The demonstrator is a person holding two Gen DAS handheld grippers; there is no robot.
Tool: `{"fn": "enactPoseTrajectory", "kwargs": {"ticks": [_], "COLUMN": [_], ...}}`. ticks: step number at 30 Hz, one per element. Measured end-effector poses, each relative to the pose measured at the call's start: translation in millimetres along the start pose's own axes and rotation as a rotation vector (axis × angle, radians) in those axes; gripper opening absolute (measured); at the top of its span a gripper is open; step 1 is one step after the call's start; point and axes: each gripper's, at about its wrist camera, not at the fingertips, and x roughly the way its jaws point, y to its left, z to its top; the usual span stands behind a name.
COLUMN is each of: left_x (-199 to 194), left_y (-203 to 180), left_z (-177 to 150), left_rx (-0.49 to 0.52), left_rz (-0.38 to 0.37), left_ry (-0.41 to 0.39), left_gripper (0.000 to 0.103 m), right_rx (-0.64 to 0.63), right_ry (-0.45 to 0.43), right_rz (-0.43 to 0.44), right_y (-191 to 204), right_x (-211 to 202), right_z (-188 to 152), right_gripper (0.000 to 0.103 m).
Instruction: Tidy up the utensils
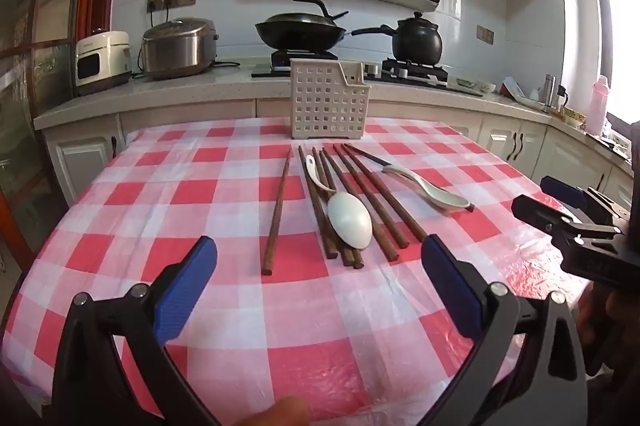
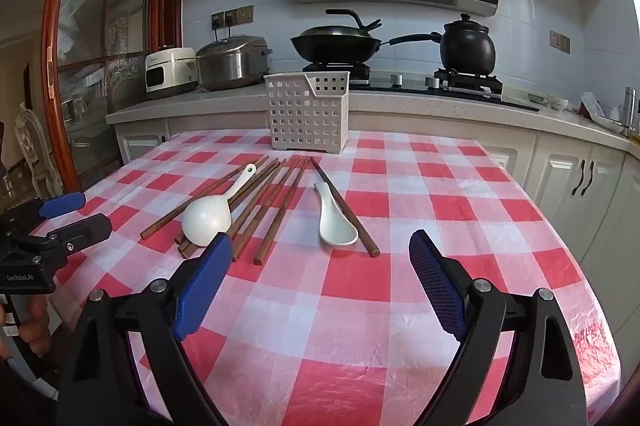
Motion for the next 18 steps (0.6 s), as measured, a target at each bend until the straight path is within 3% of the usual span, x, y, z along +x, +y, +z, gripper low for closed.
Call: {"fn": "enactPoseTrajectory", "kwargs": {"ticks": [6,18], "left_x": [13,8], "left_y": [-1,0], "left_z": [2,8], "left_rx": [-0.003,0.006], "left_rz": [0.006,0.0], "left_ry": [0.051,0.023], "left_gripper": [0.099,0.099], "right_rx": [0.004,-0.006], "right_ry": [0.037,0.004], "right_rz": [0.009,0.003], "right_y": [-1,1], "right_x": [3,6], "right_z": [-4,3], "right_gripper": [0.084,0.084]}}
